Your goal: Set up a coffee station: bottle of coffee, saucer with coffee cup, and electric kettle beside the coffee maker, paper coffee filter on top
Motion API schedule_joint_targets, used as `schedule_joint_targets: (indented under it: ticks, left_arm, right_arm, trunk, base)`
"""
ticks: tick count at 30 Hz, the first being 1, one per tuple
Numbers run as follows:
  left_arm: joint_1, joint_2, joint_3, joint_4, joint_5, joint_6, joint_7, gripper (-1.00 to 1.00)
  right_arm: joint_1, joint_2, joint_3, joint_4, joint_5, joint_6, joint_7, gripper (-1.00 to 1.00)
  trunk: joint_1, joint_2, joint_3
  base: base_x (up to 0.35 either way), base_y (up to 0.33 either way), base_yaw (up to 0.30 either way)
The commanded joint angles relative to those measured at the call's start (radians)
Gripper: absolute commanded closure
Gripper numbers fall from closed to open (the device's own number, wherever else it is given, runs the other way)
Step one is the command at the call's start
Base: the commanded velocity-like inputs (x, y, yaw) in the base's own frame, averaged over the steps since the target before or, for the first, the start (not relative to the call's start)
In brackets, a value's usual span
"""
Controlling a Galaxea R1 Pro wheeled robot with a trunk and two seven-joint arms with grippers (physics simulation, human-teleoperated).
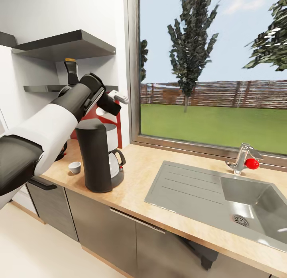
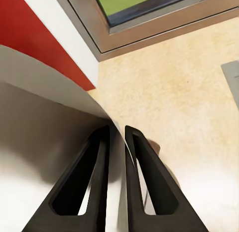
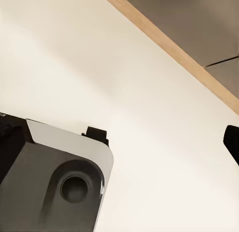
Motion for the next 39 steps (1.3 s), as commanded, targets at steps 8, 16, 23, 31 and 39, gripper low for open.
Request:
schedule_joint_targets:
  ticks: [8,16,23,31,39]
  left_arm:
    - [-0.001,0.000,-0.001,0.007,-0.013,0.000,-0.011,1.00]
    - [-0.001,0.000,0.000,0.007,-0.013,0.000,-0.011,1.00]
    - [-0.001,0.000,0.001,0.007,-0.013,0.000,-0.011,1.00]
    - [-0.001,0.000,0.001,0.008,-0.013,0.000,-0.011,1.00]
    - [-0.001,0.000,0.004,0.010,-0.013,0.000,-0.011,1.00]
  right_arm:
    - [0.000,-0.001,0.000,0.000,0.010,-0.002,0.000,-1.00]
    - [0.000,-0.001,0.000,0.000,0.010,-0.002,0.000,-1.00]
    - [0.000,-0.001,0.000,0.000,0.010,-0.002,0.000,-1.00]
    - [0.000,-0.001,0.000,0.000,0.010,-0.002,0.000,-1.00]
    - [0.000,-0.001,0.000,0.000,0.010,-0.002,0.000,-1.00]
  trunk:
    - [0.000,-0.001,-0.001]
    - [0.000,-0.001,-0.001]
    - [-0.027,0.048,0.021]
    - [-0.057,0.104,0.046]
    - [-0.088,0.160,0.071]
  base:
    - [0.000,0.000,0.000]
    - [0.000,0.000,0.000]
    - [0.000,0.000,0.000]
    - [0.000,0.000,0.000]
    - [0.000,0.000,0.000]
